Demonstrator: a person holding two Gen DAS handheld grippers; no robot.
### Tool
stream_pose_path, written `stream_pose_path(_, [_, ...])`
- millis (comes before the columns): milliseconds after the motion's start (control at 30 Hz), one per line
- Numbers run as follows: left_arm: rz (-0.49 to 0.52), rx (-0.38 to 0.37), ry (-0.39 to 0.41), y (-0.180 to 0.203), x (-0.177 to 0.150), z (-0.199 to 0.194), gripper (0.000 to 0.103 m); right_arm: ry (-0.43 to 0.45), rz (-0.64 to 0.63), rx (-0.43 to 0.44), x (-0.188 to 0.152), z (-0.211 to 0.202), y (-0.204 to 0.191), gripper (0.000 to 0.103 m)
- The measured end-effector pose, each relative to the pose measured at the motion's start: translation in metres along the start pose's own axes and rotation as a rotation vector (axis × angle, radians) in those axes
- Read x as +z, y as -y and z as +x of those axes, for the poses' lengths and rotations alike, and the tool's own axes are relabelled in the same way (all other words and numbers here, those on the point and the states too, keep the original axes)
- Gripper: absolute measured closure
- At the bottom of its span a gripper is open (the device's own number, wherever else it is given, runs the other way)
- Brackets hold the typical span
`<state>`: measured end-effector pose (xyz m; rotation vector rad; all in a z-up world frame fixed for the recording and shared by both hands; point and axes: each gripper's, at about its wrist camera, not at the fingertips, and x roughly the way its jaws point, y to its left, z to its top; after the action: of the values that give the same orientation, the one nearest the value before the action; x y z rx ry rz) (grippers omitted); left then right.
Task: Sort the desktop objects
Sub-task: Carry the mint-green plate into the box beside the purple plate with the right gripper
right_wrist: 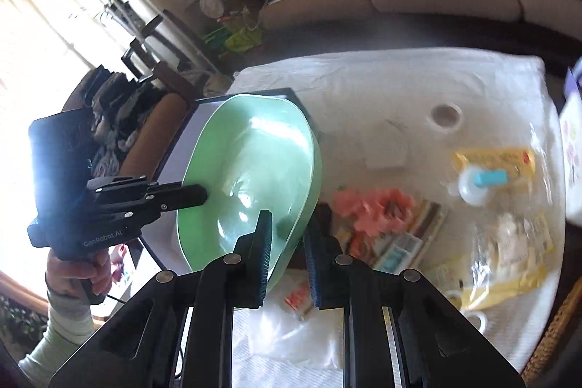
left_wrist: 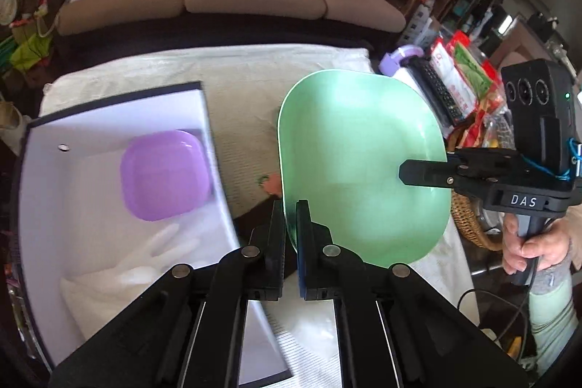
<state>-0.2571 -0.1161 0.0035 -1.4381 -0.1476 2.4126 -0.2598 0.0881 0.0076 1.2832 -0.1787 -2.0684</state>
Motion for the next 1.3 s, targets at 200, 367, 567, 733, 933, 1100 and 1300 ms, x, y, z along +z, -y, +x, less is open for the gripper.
stream_pose_path(200, [-0.146,0.167,-0.005,-0.114,0.002,-0.034,0.098,-0.085,-0.083,-0.03,0.059,0.101,-0.095,0.086])
stream_pose_path(367, [-0.215,0.236,-0.06,-0.183,-0.006,-0.021,0.098,-0.135,-0.002,-0.018,0.076,0.174,-0.115,0.086])
stream_pose_path(567, [-0.26,0.295,-0.124,-0.234,-0.015,0.02,0.098,-0.206,0.052,-0.051,0.086,0.249,-0.113,0.084])
stream_pose_path(733, [-0.257,0.416,-0.157,-0.251,-0.015,0.06,0.099,-0.254,0.063,-0.101,0.09,0.307,-0.112,0.081])
stream_pose_path(933, [-0.187,0.542,-0.178,-0.235,-0.005,0.09,0.096,-0.288,0.04,-0.24,0.085,0.342,-0.097,0.071])
stream_pose_path(1100, [-0.167,0.575,-0.176,-0.229,-0.002,0.092,0.081,-0.272,-0.055,-0.292,0.089,0.335,-0.102,0.07])
stream_pose_path(1300, [-0.219,0.521,-0.157,-0.236,0.002,0.081,0.077,-0.235,-0.066,-0.312,0.096,0.315,-0.104,0.066])
